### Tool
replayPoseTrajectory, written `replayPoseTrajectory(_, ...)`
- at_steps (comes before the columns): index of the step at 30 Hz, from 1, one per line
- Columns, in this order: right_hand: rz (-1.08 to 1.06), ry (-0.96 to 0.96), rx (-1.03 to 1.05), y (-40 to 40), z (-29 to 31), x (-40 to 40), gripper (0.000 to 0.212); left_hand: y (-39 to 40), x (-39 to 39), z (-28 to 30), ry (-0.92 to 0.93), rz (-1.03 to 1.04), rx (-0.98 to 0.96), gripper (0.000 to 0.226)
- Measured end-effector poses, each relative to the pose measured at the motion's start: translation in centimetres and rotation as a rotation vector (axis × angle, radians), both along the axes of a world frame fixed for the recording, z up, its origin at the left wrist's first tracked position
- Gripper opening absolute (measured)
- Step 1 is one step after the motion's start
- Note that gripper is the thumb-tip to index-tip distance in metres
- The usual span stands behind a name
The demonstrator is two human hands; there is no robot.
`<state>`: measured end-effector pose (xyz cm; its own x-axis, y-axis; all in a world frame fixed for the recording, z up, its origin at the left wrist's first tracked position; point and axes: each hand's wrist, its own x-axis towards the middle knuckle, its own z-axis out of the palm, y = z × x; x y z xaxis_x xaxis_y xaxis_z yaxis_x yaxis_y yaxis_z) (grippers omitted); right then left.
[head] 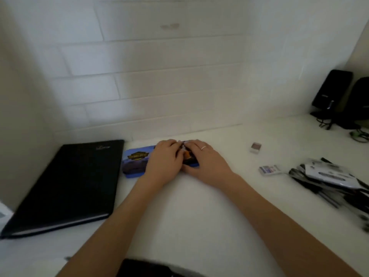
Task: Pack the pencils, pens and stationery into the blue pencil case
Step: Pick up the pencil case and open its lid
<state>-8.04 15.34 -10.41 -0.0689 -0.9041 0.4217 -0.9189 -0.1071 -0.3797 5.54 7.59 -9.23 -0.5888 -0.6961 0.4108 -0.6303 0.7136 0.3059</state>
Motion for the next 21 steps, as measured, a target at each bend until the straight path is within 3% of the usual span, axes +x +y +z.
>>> replayPoseTrajectory(7,-0.096,0.292,0.158,13.4,1.8,1.1,0.064,10.6,5.8,2.6,-0.124,-0.367,0.256,0.06)
replayPoseTrajectory(10,-0.125,0.242,0.258,16.6,2.5,1.5,0.062,10.1,8.0,2.0,-0.262,-0.186,0.213,0.098)
replayPoseTrajectory(12,-0.129,0.207,0.289,17.5,2.6,1.8,0.061,9.6,9.4,1.4,-0.116,-0.085,0.306,0.112)
replayPoseTrajectory(15,-0.149,0.116,0.316,18.0,2.1,2.2,0.07,9.8,10.9,0.6,0.113,-0.14,0.526,0.111)
replayPoseTrajectory(17,-0.175,-0.017,0.309,18.1,1.5,2.4,0.076,9.8,11.4,0.6,0.185,-0.147,0.577,0.112)
replayPoseTrajectory(21,-0.218,-0.195,0.217,18.1,1.1,2.4,0.056,9.5,11.4,0.6,0.219,-0.174,0.602,0.113)
